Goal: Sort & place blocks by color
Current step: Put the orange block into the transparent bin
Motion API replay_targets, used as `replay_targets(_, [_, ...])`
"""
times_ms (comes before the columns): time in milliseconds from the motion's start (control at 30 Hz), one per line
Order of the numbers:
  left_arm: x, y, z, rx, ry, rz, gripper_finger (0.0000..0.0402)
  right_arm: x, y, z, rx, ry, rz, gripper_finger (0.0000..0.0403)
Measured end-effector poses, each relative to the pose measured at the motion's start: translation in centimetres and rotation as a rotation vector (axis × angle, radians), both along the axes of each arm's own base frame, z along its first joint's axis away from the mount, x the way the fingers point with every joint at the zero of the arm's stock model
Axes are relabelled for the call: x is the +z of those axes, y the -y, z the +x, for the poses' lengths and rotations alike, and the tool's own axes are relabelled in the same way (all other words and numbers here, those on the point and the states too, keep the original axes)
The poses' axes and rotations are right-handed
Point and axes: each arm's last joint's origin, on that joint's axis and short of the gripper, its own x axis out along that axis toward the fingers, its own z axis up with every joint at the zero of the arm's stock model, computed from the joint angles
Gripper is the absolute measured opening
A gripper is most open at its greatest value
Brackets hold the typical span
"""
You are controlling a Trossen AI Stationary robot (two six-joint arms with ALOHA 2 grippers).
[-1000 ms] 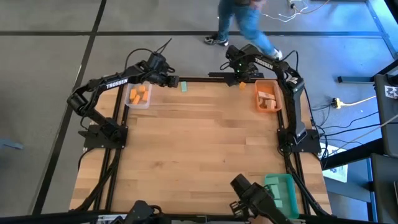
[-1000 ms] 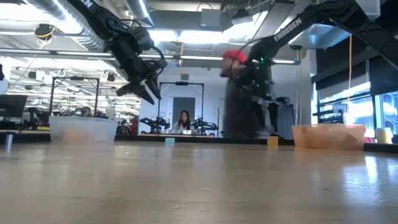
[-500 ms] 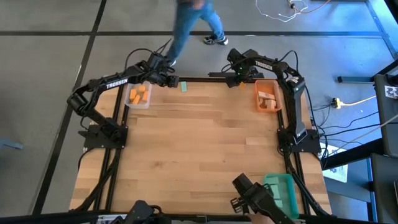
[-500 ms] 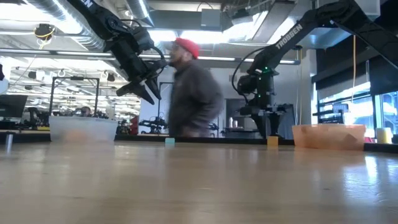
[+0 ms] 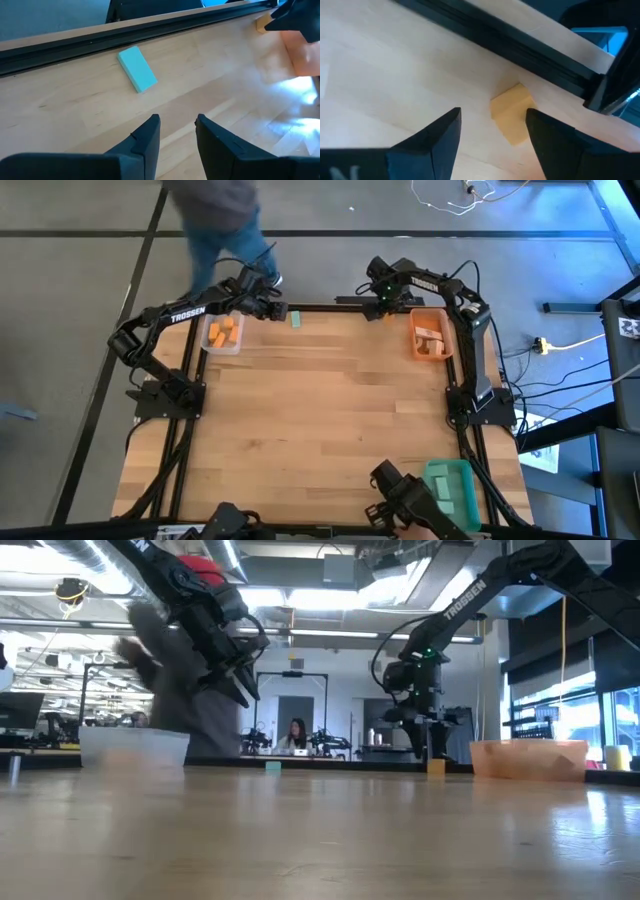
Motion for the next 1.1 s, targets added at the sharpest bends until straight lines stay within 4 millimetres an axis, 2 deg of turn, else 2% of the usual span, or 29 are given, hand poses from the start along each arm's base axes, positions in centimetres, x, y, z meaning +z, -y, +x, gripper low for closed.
replay_targets(233, [0.0, 0.0, 0.0, -0.026, -0.010, 0.019, 0.0115, 0.1, -1.2, 1.8, 0.179, 0.066, 0.023, 0.0228])
replay_targets(600, [0.0, 0.1, 0.0, -0.026, -0.011, 0.020, 0.0115, 0.0, -4.8, 6.3, 0.464, 0.346, 0.134, 0.0228])
replay_targets(800, [0.0, 0.1, 0.0, -0.027, -0.012, 0.018, 0.0115, 0.0, -6.4, 8.3, 0.603, 0.386, 0.081, 0.0228])
replay_targets(933, [0.0, 0.1, 0.1, -0.040, -0.001, 0.008, 0.0115, 0.6, -6.6, 9.0, 0.648, 0.387, 0.053, 0.0228])
replay_targets(1100, [0.0, 0.1, 0.1, -0.044, 0.001, 0.005, 0.0115, 2.9, -6.1, 9.5, 0.697, 0.351, -0.020, 0.0228])
